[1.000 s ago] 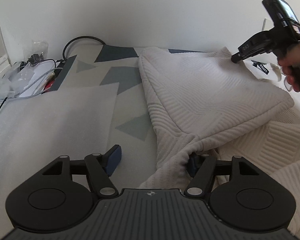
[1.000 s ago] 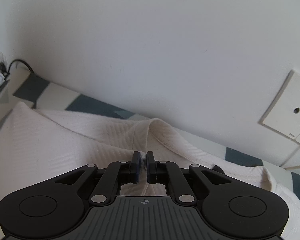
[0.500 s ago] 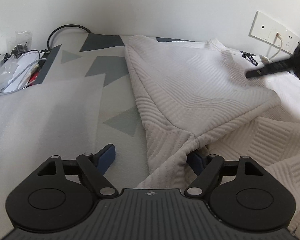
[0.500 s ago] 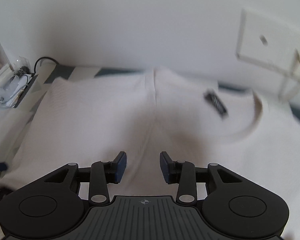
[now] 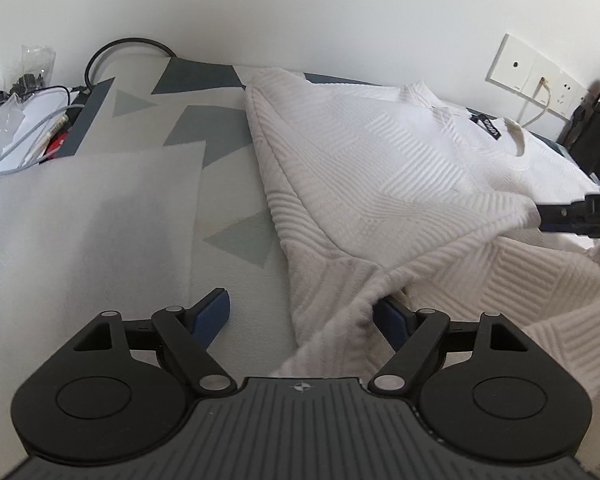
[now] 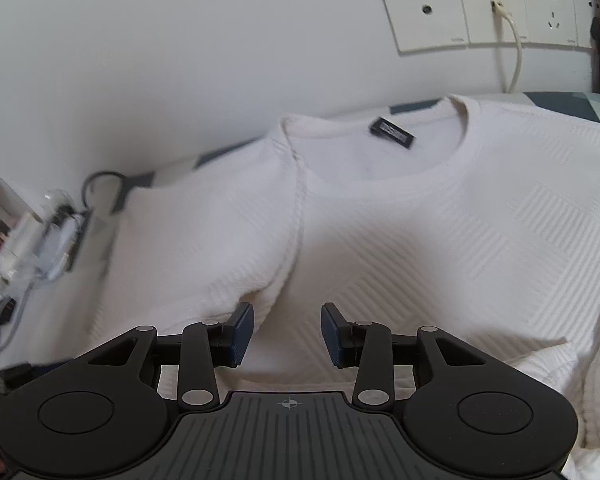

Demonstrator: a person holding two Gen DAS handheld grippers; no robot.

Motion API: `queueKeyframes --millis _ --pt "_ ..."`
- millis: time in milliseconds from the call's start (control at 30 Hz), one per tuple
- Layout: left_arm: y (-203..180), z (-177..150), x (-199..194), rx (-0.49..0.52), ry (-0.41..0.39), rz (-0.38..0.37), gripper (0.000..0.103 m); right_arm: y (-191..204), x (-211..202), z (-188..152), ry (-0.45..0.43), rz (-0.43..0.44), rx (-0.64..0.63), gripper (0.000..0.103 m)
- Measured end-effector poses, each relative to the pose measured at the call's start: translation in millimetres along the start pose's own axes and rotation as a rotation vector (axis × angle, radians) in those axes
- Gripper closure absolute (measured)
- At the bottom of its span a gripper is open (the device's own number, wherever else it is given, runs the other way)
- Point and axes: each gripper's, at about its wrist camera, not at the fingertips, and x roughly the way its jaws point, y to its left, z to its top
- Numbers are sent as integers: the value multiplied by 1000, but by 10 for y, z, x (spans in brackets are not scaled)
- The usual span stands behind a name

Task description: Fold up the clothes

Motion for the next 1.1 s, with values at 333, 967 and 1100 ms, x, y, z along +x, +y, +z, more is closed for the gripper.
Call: queueKeyframes --millis 333,967,1100 --pt "72 -29 -86 -29 -16 -27 23 307 -111 -189 101 91 -93 47" --pt "59 -137 -113 41 -57 182 23 584 -487 -856 469 185 -282 92" --pt "-23 -273 -166 127 -86 292 23 556 -581 -734 429 178 -231 73"
